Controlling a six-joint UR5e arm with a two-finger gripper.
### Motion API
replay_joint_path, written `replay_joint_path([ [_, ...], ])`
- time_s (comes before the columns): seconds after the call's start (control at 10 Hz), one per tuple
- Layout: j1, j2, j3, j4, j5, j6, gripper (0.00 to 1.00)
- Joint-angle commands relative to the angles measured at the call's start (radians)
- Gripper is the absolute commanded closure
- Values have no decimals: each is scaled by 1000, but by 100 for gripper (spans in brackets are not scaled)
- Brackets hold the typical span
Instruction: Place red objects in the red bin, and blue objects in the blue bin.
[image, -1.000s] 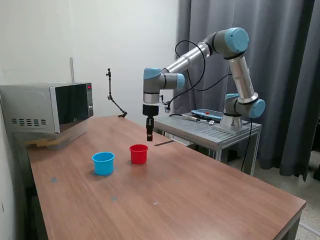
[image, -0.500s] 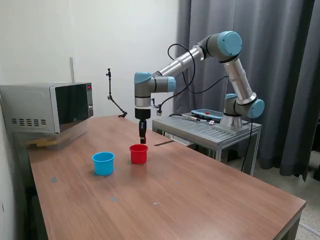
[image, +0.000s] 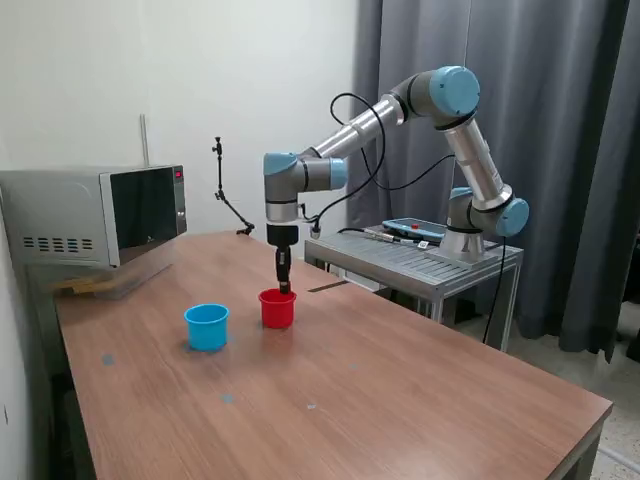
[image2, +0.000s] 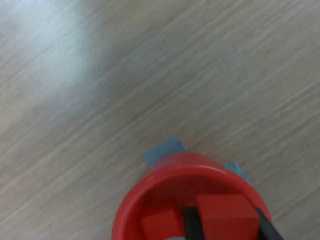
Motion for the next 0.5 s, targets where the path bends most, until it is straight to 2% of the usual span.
replay_joint_path([
  [0.0, 0, 0, 3, 20, -2, 3, 0],
  [0.4, 5, 0, -5, 20, -2, 3, 0],
])
